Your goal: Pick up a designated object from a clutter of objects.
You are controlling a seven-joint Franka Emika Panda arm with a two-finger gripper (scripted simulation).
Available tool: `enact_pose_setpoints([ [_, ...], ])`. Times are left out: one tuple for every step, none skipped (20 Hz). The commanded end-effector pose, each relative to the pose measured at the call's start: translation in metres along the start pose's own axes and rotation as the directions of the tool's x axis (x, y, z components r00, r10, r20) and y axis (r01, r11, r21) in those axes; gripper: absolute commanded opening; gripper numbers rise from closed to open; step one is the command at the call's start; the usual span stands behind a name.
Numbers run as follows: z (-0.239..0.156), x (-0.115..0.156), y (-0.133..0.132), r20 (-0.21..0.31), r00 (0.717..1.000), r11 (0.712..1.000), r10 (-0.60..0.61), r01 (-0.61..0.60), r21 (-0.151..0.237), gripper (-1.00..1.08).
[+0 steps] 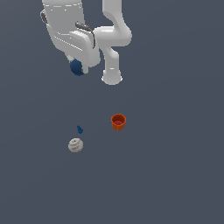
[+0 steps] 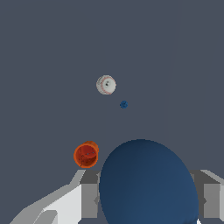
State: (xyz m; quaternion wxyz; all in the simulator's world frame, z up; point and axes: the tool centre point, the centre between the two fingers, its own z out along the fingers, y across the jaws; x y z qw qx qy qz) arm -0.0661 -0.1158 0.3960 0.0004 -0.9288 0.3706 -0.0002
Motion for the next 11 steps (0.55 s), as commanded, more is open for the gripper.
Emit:
enact_pose_setpoints([
  [-0.015, 0.000, 0.006, 0.000, 1.000, 1.000, -0.001, 0.001, -0.001, -1.00],
  [-0.020, 0.000, 0.007, 0.000, 1.000, 1.000, -0.001, 0.001, -0.001, -1.00],
  [-0.024, 0.000, 0.009, 0.000, 1.000, 1.000, -0.001, 0.001, -0.001, -1.00],
  [-0.028, 0.000, 0.010, 0.000, 1.000, 1.000, -0.001, 0.001, -0.001, -1.00],
  [-0.031, 0.000, 0.011, 0.000, 1.000, 1.000, -0.001, 0.001, -0.001, -1.00],
  [-0.034, 0.000, 0.012, 0.000, 1.000, 1.000, -0.001, 0.001, -0.001, -1.00],
  [-0.036, 0.000, 0.012, 0.000, 1.000, 1.000, -0.001, 0.001, -0.001, -1.00],
  [-0.037, 0.000, 0.013, 0.000, 1.000, 1.000, -0.001, 0.001, -0.001, -1.00],
  [-0.038, 0.001, 0.013, 0.000, 1.000, 1.000, -0.001, 0.001, -0.001, -1.00],
  [-0.039, 0.001, 0.013, 0.000, 1.000, 1.000, -0.001, 0.001, -0.001, -1.00],
  [-0.039, 0.001, 0.013, 0.000, 1.000, 1.000, -0.002, 0.002, -0.001, -1.00],
])
